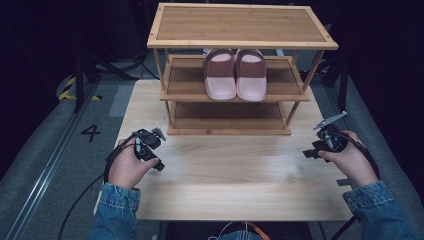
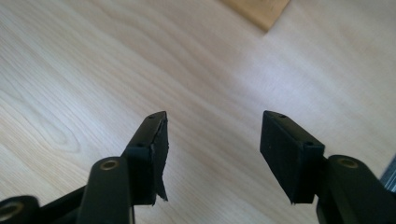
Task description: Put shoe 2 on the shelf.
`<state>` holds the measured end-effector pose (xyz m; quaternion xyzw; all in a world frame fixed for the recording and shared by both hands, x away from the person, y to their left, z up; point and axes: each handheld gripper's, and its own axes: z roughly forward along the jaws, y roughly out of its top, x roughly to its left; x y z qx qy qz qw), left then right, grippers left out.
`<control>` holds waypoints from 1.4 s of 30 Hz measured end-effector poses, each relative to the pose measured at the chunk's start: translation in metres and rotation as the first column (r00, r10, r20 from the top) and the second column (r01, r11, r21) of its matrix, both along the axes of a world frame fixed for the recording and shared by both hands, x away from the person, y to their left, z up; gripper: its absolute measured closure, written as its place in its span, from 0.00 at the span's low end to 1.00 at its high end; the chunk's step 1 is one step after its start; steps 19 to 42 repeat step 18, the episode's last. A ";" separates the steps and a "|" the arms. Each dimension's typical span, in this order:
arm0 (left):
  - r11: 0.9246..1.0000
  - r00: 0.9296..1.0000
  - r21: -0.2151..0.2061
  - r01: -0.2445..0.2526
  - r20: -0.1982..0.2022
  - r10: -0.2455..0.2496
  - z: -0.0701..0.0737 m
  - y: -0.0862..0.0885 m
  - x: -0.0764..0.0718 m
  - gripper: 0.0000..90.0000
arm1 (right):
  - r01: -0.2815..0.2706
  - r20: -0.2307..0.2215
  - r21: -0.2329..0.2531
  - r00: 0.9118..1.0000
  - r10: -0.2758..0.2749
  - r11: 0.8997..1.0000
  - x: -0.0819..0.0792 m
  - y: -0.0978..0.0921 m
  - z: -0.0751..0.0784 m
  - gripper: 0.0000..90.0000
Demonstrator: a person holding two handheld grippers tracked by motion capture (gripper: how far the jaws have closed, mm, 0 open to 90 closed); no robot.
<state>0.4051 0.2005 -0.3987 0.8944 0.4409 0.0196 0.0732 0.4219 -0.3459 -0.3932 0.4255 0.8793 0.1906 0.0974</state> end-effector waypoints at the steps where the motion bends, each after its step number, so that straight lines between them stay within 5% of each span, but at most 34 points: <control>1: 1.000 1.000 0.002 0.000 0.001 0.000 0.000 0.000 0.000 0.35 | -0.001 -0.005 -0.004 1.000 0.001 1.000 -0.001 -0.001 -0.006 0.46; 5: 1.000 1.000 0.008 -0.004 0.000 0.004 -0.001 0.001 0.000 0.35 | 0.005 -0.025 0.014 1.000 -0.004 1.000 -0.003 -0.001 -0.024 0.45; 10: 1.000 1.000 0.003 -0.018 0.016 0.018 -0.005 0.000 0.000 0.32 | 0.015 0.024 0.084 1.000 -0.017 0.996 -0.008 -0.003 -0.044 0.46; 15: 1.000 0.999 -0.006 -0.025 0.045 0.025 -0.007 -0.003 -0.001 0.30 | 0.005 0.025 0.085 1.000 -0.008 0.996 -0.011 -0.004 -0.052 0.46; 42: 0.999 0.997 -0.021 -0.032 0.065 0.033 -0.007 -0.004 -0.002 0.26 | 0.000 0.035 0.091 0.999 -0.003 0.996 -0.011 -0.003 -0.053 0.45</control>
